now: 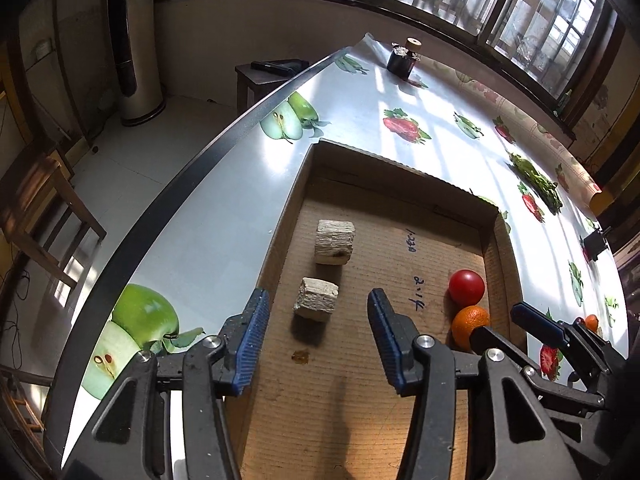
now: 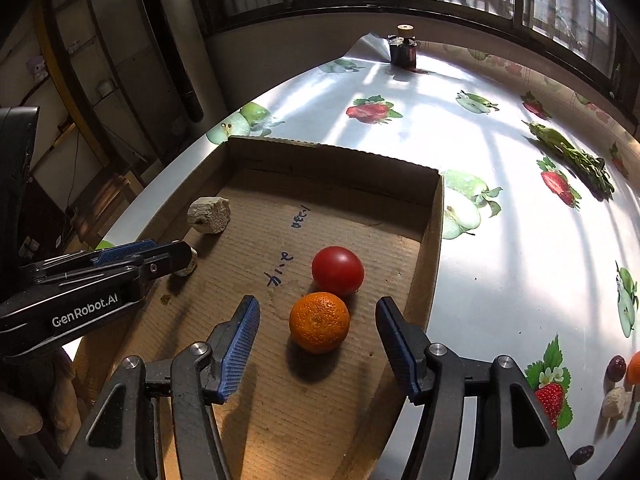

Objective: Organize fruits
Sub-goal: 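Carry beige block into the box with left tool while right tool releases the orange there, then move left tool to a mandarin orange while right tool moves to a round beige cake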

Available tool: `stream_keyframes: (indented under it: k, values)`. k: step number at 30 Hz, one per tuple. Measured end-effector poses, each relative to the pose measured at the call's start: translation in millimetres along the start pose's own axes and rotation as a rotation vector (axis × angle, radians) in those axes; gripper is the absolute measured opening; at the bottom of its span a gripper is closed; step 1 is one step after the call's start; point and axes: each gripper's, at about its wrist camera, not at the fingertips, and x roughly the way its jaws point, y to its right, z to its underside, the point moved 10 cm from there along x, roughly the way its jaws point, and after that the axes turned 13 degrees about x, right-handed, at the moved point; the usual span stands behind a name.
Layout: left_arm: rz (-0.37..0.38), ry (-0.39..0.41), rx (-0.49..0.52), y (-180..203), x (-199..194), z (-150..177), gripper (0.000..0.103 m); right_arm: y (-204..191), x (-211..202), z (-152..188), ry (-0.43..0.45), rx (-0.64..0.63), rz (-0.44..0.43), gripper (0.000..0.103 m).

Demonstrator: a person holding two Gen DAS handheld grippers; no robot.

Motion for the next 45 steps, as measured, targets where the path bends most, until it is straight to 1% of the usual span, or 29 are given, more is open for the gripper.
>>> stream_keyframes:
  k: [2, 3, 8, 11, 14, 17, 19, 22, 25, 28, 34, 36, 39, 45]
  values:
    - [-0.014, 0.044, -0.014, 0.8, -17.0, -1.7, 0.063, 2.3, -12.8, 0.4, 0.022, 0.016, -0.015, 0.065]
    - [-0.016, 0.065, -0.02, 2.5, -25.6, -2.2, 0.064, 3.7, -20.4, 1.7, 0.033, 0.025, -0.025, 0.065]
    - [0.027, 0.15, -0.048, 23.1, -63.3, 4.6, 0.066, 16.3, -57.2, 10.6, 0.087, 0.074, -0.065, 0.065]
    - [0.052, 0.189, -0.05, 41.1, -79.5, 11.9, 0.069, 34.2, -80.6, 18.1, 0.118, 0.127, -0.085, 0.065]
    - [0.076, 0.206, -0.032, 62.7, -90.0, 17.3, 0.069, 62.8, -104.1, 25.4, 0.147, 0.177, -0.082, 0.067]
    - [0.102, 0.231, 0.003, 86.5, -101.0, 19.1, 0.069, 102.2, -128.0, 34.4, 0.178, 0.229, -0.049, 0.07]
    - [0.103, 0.254, 0.036, 104.0, -109.2, 19.3, 0.069, 136.0, -147.6, 44.1, 0.202, 0.273, -0.018, 0.07]
    - [0.122, 0.269, 0.091, 133.4, -114.9, 22.0, 0.069, 191.6, -173.2, 57.3, 0.237, 0.353, 0.035, 0.07]
    - [0.145, 0.249, 0.149, 167.9, -107.2, 28.2, 0.07, 248.1, -194.8, 72.9, 0.263, 0.448, 0.091, 0.074]
    - [0.18, 0.198, 0.225, 208.2, -89.7, 40.2, 0.07, 304.3, -213.8, 92.8, 0.267, 0.543, 0.147, 0.074]
    - [0.23, 0.127, 0.381, 277.9, -61.7, 70.9, 0.07, 385.6, -243.9, 124.8, 0.29, 0.672, 0.226, 0.074]
    - [0.245, 0.113, 0.422, 295.6, -55.8, 81.0, 0.07, 404.9, -249.6, 132.0, 0.294, 0.703, 0.241, 0.074]
    - [0.262, 0.086, 0.477, 318.4, -45.9, 95.7, 0.07, 423.7, -250.5, 138.0, 0.276, 0.719, 0.269, 0.074]
    - [0.311, 0.043, 0.539, 345.8, -30.9, 115.6, 0.07, 436.6, -238.1, 128.5, 0.258, 0.696, 0.291, 0.074]
